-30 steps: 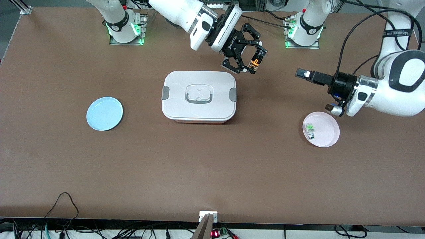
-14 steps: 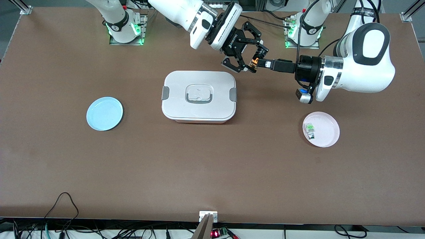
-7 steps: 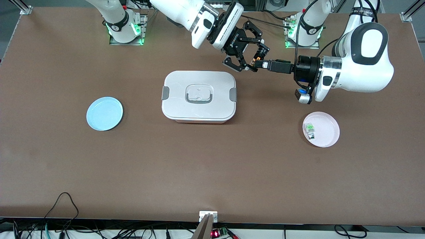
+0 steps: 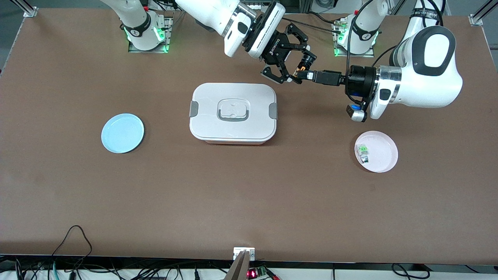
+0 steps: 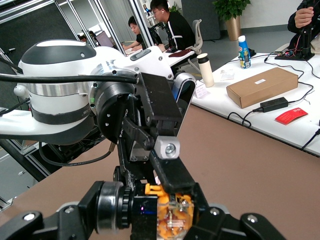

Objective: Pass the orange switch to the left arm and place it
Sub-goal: 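Grasp the orange switch with the left gripper from the right gripper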

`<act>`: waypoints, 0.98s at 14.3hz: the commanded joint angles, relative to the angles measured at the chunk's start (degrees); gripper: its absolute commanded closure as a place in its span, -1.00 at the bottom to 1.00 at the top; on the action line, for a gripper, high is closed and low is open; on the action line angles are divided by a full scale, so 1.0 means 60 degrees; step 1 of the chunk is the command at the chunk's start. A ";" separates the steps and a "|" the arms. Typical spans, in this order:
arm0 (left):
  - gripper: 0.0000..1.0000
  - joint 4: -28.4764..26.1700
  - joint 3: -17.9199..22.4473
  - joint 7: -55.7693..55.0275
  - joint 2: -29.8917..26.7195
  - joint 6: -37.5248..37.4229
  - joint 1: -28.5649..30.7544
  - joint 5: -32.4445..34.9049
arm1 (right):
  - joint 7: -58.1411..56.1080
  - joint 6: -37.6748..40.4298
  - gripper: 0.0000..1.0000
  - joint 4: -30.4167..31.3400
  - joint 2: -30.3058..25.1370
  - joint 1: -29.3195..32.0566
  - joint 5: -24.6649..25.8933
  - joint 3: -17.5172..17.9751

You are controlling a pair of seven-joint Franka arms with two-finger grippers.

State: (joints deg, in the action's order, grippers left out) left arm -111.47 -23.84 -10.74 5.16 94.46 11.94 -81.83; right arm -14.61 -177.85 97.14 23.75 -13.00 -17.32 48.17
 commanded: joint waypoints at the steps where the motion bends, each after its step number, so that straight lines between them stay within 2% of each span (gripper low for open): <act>1: 1.00 -0.0259 -0.0070 -0.0231 -0.0376 0.0077 0.0104 -0.0234 | -0.0245 -0.0051 0.83 -0.0324 0.0231 -0.0163 0.0045 -0.0059; 2: 1.00 -0.0259 -0.0070 -0.0216 -0.0376 0.0062 0.0133 -0.0219 | -0.0231 -0.0036 -0.98 -0.0368 0.0245 -0.0163 0.0016 -0.0045; 11: 1.00 -0.0156 -0.0011 -0.0289 -0.0405 -0.0011 0.0382 0.0338 | 0.0061 -0.0007 -1.00 -0.0545 0.0377 -0.0280 -0.0072 -0.0044; 14: 1.00 -0.0127 0.0047 -0.0246 -0.0405 -0.0011 0.0528 0.0994 | 0.0135 0.0066 -1.00 -0.0516 0.0362 -0.0178 -0.0057 -0.0044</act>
State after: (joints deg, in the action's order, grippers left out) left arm -111.50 -23.58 -11.45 4.42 94.50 13.99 -78.56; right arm -14.10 -177.84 95.67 24.85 -13.66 -17.31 47.98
